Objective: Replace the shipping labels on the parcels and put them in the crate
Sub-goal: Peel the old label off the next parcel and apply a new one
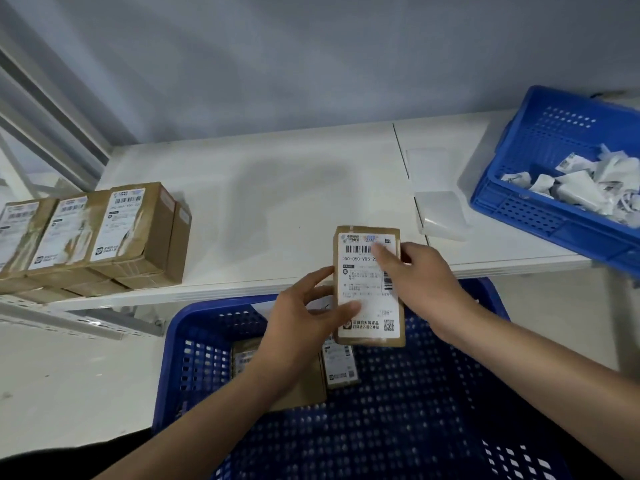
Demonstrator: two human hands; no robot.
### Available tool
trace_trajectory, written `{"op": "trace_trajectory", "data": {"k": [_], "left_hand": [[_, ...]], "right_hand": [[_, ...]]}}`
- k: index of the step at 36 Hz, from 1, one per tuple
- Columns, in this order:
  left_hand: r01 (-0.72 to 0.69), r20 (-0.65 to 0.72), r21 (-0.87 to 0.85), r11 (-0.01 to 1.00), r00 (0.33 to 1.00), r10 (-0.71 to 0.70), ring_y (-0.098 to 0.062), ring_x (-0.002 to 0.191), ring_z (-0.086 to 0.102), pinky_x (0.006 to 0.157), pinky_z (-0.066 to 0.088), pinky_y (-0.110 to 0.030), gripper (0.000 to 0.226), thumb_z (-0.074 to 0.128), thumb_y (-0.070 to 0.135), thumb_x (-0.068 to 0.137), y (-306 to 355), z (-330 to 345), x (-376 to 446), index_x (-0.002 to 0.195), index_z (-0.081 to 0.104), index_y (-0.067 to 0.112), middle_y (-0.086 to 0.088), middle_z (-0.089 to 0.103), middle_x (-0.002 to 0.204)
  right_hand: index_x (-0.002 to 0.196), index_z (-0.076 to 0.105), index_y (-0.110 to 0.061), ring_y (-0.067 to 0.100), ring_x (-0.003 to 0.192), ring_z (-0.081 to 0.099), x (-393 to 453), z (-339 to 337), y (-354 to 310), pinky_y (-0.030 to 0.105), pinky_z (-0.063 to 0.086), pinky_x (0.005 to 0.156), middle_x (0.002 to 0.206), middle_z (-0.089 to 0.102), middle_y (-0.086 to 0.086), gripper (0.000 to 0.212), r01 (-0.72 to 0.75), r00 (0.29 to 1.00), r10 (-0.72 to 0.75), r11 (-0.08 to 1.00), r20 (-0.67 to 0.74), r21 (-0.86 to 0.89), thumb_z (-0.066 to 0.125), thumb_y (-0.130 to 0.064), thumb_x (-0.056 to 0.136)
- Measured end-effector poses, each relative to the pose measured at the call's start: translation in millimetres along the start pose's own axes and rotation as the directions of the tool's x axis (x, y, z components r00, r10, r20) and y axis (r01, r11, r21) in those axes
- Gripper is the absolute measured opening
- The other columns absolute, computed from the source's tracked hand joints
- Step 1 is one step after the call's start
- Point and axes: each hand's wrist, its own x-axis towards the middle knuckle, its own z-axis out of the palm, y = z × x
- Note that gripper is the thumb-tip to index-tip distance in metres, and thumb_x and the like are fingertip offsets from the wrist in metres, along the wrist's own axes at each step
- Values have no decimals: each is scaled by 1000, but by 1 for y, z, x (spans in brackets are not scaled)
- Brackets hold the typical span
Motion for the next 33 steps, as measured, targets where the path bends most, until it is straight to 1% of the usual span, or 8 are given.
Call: {"op": "trace_trajectory", "data": {"k": [3, 6, 11, 13, 17, 21, 28, 33], "left_hand": [[6, -42, 3, 1000, 999, -6, -14, 87, 77, 75, 65, -40, 52, 81, 17, 85, -6, 5, -4, 132, 64, 27, 10, 74, 114], [16, -65, -14, 1000, 998, -17, -12, 92, 76, 77, 65, -39, 45, 81, 12, 85, -13, 9, -7, 127, 68, 22, 10, 76, 112], [27, -91, 16, 1000, 996, -26, -6, 101, 72, 79, 64, -32, 44, 82, 13, 85, -31, 16, -9, 124, 70, 27, 15, 76, 109], [3, -90, 81, 997, 996, 4, -1, 101, 69, 76, 62, -24, 46, 81, 13, 85, -37, 19, -9, 126, 68, 29, 19, 74, 106], [-9, -77, 97, 995, 997, 16, 3, 98, 68, 70, 59, -17, 48, 79, 10, 86, -47, 25, -8, 129, 66, 29, 20, 72, 108], [15, -71, 81, 997, 997, -10, 1, 97, 69, 71, 59, -17, 45, 79, 9, 87, -58, 32, -10, 117, 66, 39, 25, 71, 101], [92, -62, 146, 985, 995, -83, 1, 84, 69, 62, 55, -12, 44, 76, 4, 88, -80, 39, -3, 128, 68, 19, 12, 71, 102], [160, -78, 214, 964, 986, -147, -13, 96, 72, 76, 62, -26, 44, 78, 4, 86, -112, 43, 4, 128, 69, 15, 0, 73, 116]], "right_hand": [[106, 72, -25, 2, 81, 72, -9, 1, 11, 20, 58, 65, 94, 74, -13, 18, 19, 999, -19, 1000, -41, -3, 66, -38, 95], [106, 72, -27, 1, 80, 72, -18, 3, 23, 19, 58, 64, 96, 74, -14, 14, -2, 999, 4, 1000, -37, 31, 73, -28, 92], [114, 67, -26, 6, 90, 71, -24, 3, 42, 32, 61, 81, 105, 73, -10, 35, -92, 996, 93, 995, -9, 24, 83, -23, 82], [118, 59, -27, 5, 91, 69, -26, 2, 47, 27, 60, 78, 106, 70, -9, 47, -98, 995, 98, 995, -14, -15, 85, -21, 79], [115, 52, -29, 2, 86, 67, -29, 0, 55, 14, 51, 61, 100, 68, -10, 51, -79, 997, 78, 996, -27, -47, 85, -18, 79], [117, 50, -28, 2, 85, 65, -27, 1, 66, 20, 53, 66, 100, 67, -11, 53, -91, 995, 88, 993, -39, -82, 85, -20, 78], [114, 47, -23, 10, 94, 62, -11, 9, 91, 30, 54, 83, 98, 60, -10, 53, -151, 987, 159, 975, 38, -166, 86, -20, 78], [113, 49, -19, 15, 95, 63, -4, 20, 118, 30, 55, 77, 97, 61, -7, 57, -202, 973, 221, 954, 65, -221, 89, -18, 73]]}}
